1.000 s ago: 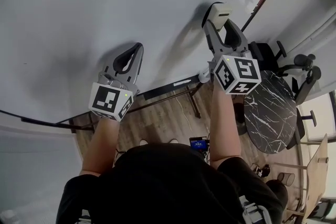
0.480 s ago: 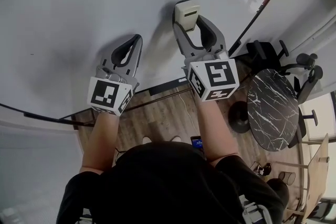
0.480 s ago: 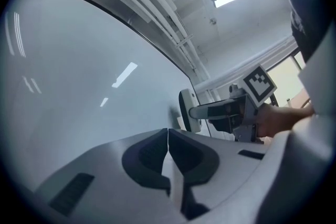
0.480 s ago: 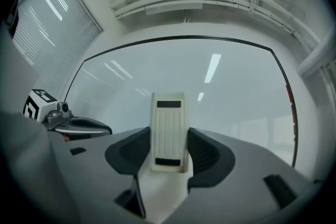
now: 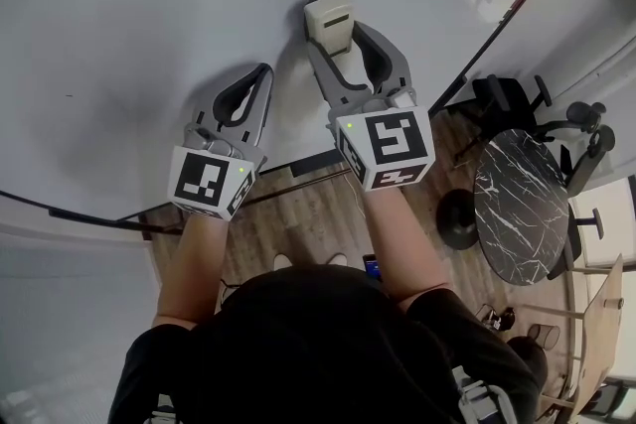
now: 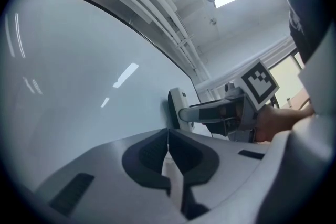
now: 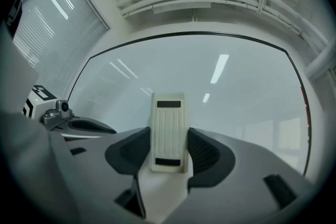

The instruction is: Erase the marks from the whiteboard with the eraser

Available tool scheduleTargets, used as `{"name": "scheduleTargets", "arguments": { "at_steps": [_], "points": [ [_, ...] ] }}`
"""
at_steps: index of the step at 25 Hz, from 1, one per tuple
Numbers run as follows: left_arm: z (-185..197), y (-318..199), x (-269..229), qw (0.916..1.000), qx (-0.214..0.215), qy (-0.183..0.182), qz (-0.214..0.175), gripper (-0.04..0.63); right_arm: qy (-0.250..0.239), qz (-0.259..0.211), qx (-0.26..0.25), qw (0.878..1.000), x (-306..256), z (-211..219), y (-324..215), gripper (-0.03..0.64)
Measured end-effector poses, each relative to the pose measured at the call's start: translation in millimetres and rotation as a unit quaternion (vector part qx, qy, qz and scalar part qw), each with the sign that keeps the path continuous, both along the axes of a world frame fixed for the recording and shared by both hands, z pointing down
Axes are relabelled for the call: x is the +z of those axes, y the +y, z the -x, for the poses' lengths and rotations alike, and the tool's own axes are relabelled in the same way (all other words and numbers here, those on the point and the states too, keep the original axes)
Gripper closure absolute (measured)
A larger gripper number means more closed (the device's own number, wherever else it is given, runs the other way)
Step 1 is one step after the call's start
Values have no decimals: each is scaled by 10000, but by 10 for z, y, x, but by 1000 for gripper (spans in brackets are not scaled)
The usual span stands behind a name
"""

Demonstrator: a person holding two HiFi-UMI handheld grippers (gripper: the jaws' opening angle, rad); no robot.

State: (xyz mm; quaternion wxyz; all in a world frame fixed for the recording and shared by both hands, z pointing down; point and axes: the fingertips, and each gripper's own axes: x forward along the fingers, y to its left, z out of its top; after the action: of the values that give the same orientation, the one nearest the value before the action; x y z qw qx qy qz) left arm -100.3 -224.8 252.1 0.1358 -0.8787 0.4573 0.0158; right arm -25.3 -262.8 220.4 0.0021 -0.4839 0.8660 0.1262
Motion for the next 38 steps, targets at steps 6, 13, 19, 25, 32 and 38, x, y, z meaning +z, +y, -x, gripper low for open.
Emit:
{"name": "scheduleTargets", "arguments": {
  "at_steps": [6,13,19,25,32,38],
  "points": [
    [69,-63,51,10000,40,34,20,588,64,-61,108,9999,6,52,-102,393],
    [-28,-100,17,9998,192,110,15,588,113,-92,11,9999,-20,40,-135,391],
    [-151,-211,24,9997,232,100,14,588,170,-124,57,9998,-31,-82,-241,391],
    [-284,-286,52,9996,257,94,15,588,100,-161,227,9996,-56,-392,-354,391],
    [-559,-364,57,9995,305,50,57,588,-198,-89,450,9988,-126,-989,-532,393],
    [-733,-494,99,9993,354,33,109,588,-260,-87,816,9963,-127,-1470,-771,393]
  ]
}}
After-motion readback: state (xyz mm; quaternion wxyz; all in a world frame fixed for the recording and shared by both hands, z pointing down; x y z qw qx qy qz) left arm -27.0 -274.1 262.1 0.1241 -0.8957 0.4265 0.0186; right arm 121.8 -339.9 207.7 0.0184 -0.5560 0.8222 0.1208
